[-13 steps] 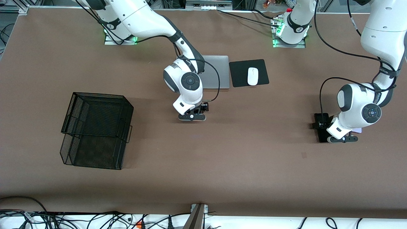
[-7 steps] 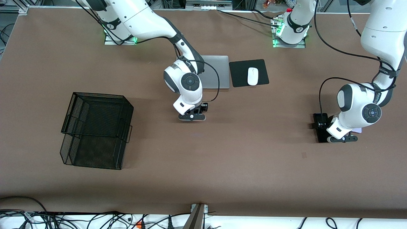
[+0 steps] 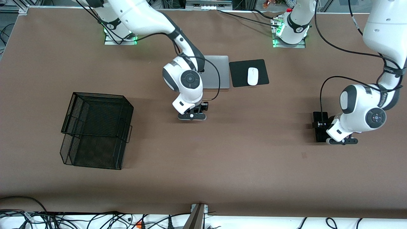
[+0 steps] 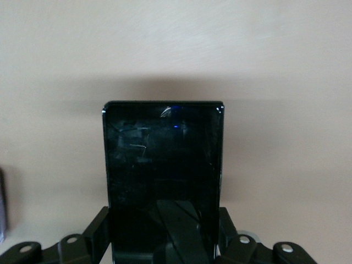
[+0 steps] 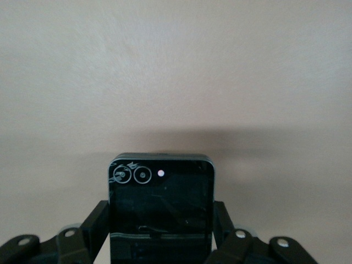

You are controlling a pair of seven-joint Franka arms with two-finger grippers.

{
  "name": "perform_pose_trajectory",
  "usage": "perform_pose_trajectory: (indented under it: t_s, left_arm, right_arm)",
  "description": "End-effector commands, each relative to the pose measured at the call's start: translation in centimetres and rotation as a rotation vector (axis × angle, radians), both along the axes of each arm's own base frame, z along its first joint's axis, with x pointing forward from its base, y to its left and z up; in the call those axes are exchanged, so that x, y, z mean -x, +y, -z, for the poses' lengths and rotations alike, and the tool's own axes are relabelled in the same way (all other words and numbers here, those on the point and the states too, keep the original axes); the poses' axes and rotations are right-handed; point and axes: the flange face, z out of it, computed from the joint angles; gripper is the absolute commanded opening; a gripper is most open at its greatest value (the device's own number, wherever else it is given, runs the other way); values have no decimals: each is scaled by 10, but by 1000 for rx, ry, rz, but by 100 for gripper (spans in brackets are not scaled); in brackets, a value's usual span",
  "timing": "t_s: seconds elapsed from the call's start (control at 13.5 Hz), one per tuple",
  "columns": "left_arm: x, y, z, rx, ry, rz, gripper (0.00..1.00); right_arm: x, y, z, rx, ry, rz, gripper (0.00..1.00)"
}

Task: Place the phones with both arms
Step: 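Lift the flip phone while the left gripper grasps the black phone, then drop the flip phone in the basket while the left gripper sets the black phone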

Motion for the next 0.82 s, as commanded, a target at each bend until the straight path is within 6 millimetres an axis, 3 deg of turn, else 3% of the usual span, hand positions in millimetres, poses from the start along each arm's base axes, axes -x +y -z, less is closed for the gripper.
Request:
perform_pose_trajectory:
  t_s: [0.0, 0.07, 0.22, 0.37, 0.59, 0.67, 0.74]
  left_arm:
    - [-17, -56, -52, 42, 49, 80, 2]
    - [-18, -91, -61, 63, 43, 129, 1]
    - [-9, -172, -70, 103, 40, 223, 2]
    - [6, -242, -53, 148, 77, 192, 5]
    - [27, -354, -40, 185, 37, 123, 5]
    - [43, -395, -29, 185, 20, 106, 5]
    - [53, -427, -19, 206, -19, 81, 6]
  right_arm:
    - [-6, -30, -90, 4, 37, -5, 8]
    - [-12, -52, -117, 16, 55, -21, 8]
    - [-24, -115, -163, 46, 98, -35, 8]
    - [-32, -198, -189, 55, 112, -57, 8]
    - [-35, -331, -196, 43, 137, -84, 8]
    - [-38, -371, -190, 37, 146, -91, 8]
    - [-40, -399, -181, 37, 143, -90, 8]
